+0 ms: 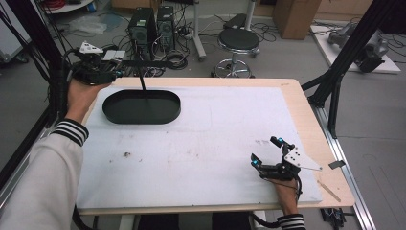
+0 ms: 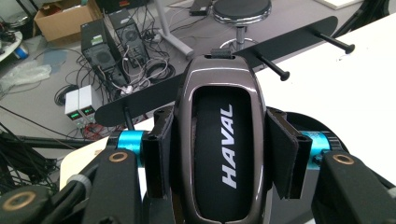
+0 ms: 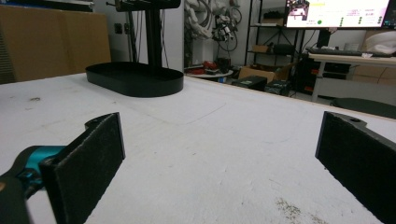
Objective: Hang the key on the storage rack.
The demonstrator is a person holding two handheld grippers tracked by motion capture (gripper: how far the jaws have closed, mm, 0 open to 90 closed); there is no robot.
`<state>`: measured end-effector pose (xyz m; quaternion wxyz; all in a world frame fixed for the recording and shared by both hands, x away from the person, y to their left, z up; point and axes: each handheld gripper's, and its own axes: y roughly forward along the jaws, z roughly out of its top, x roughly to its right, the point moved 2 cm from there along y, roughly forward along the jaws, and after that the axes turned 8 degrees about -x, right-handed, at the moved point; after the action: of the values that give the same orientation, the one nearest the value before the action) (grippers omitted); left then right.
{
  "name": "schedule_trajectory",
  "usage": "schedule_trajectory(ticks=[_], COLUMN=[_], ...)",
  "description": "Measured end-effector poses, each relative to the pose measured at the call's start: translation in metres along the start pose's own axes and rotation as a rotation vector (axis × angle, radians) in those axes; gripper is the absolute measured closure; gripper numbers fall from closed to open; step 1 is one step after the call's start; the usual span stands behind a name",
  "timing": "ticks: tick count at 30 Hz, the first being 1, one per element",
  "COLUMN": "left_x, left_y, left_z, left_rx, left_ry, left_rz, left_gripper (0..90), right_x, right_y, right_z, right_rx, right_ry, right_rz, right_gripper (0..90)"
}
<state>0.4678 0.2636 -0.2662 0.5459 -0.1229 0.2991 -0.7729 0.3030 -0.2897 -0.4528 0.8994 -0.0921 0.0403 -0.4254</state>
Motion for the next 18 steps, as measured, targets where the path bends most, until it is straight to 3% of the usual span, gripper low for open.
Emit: schedule_trajectory(ticks=[18], left_x=[-0.0013], left_y=[0.0084], left_z=[0.0039], left_rx=[0.038], left_ry=[-0.028], left_rz=[0.045], left_gripper=[48.7], right_x=[-0.0005], right_y=[0.0001], right_z=[-0.0001], right_rx=[0.000], right_ry=[-0.008], right_rz=[-0.001], right_gripper=[0.3])
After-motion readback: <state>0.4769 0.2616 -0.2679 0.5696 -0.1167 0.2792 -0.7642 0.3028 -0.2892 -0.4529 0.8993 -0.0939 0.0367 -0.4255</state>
